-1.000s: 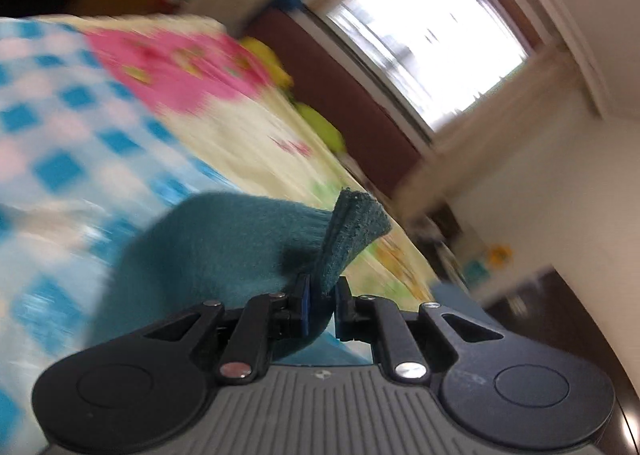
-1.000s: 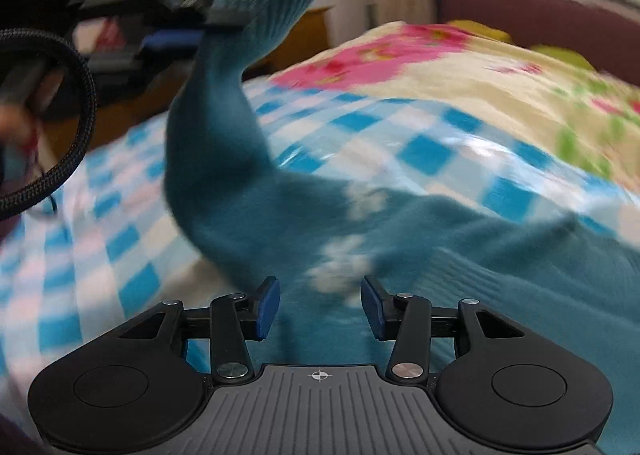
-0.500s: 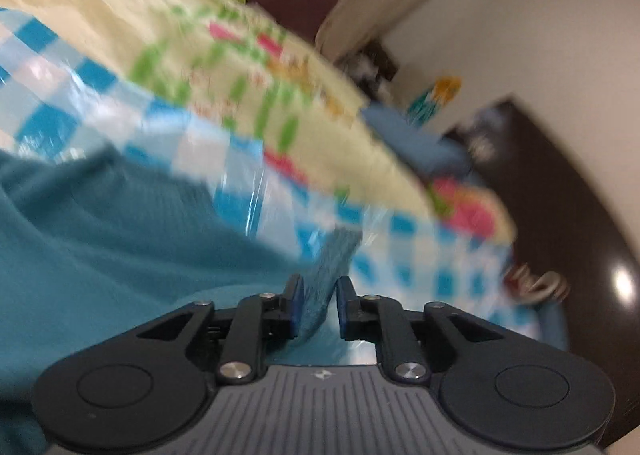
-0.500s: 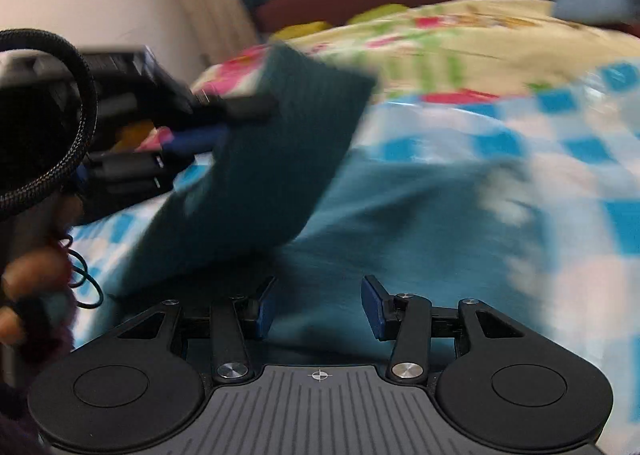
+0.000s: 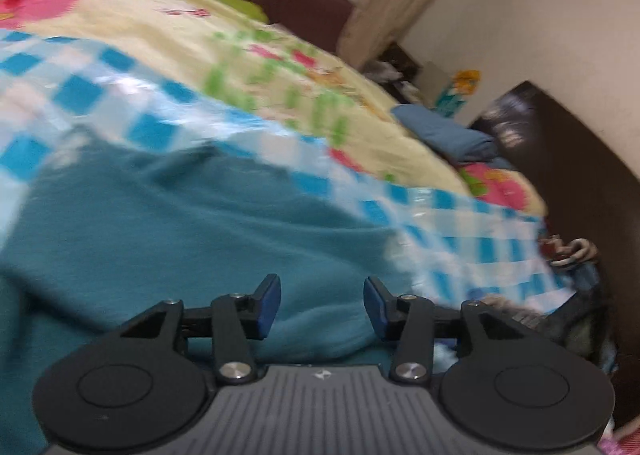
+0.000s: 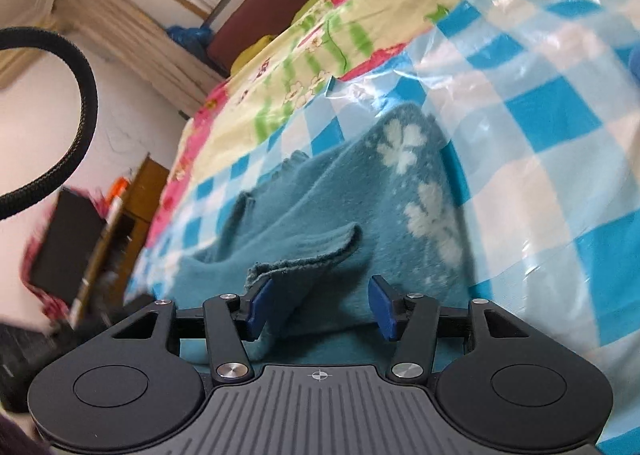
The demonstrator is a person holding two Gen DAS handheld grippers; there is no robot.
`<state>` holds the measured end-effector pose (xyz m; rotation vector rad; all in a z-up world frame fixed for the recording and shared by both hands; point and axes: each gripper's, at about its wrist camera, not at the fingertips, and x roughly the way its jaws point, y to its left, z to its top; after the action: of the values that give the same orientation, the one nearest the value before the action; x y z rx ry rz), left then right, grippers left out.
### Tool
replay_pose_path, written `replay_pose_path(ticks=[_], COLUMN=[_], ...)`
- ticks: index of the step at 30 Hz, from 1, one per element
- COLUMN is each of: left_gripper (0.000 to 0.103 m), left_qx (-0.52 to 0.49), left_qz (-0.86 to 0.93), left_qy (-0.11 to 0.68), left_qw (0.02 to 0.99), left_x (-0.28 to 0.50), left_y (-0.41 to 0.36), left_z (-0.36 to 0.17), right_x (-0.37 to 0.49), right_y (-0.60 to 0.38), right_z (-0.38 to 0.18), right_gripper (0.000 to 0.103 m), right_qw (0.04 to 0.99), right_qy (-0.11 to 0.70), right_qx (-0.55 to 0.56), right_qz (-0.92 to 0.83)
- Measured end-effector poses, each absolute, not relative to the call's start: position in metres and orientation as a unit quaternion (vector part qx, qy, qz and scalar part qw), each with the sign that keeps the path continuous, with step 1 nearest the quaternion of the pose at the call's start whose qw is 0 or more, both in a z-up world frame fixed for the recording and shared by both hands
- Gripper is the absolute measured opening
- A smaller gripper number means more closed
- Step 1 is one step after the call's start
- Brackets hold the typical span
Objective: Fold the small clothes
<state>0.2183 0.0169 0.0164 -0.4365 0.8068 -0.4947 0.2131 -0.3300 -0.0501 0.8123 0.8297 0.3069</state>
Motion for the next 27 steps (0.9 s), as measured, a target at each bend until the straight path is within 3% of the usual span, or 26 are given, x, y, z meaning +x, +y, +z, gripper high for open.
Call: replay_pose_path(ticks=[16,17,20,27], left_gripper=[0.049,0.049,0.049,0.049], left_qx=[-0.155,-0.154,-0.15,-0.157], left_qz=[-0.181,-0.179,-0.18,-0.185], left_qy=[0.389,0.392,0.392,0.356], left_qw=[0.89,0.889,0.889,0.903], left_x=[0.218,0.219,0.221,0.222], left_y=[0.052,0.051,0.051,0.057], left_z=[-0.018,-0.019,-0.018,0.002], right_x=[0.216,0.22,0.228,0.238], right_y=[-0.318,-0.314,-0.307,-0.31], right_z=[-0.061,-0.061,-0.059,-0.002], right_gripper=[0.058,0.055,0.011,0.007], right_qw=[0.801,0.8,0.805,0.858], right_qy=[0.399,0.41,0.437,0.358], right_qx=[0.427,0.418,0.386,0.343], right_qz=[0.132,0.129,0.109,0.138])
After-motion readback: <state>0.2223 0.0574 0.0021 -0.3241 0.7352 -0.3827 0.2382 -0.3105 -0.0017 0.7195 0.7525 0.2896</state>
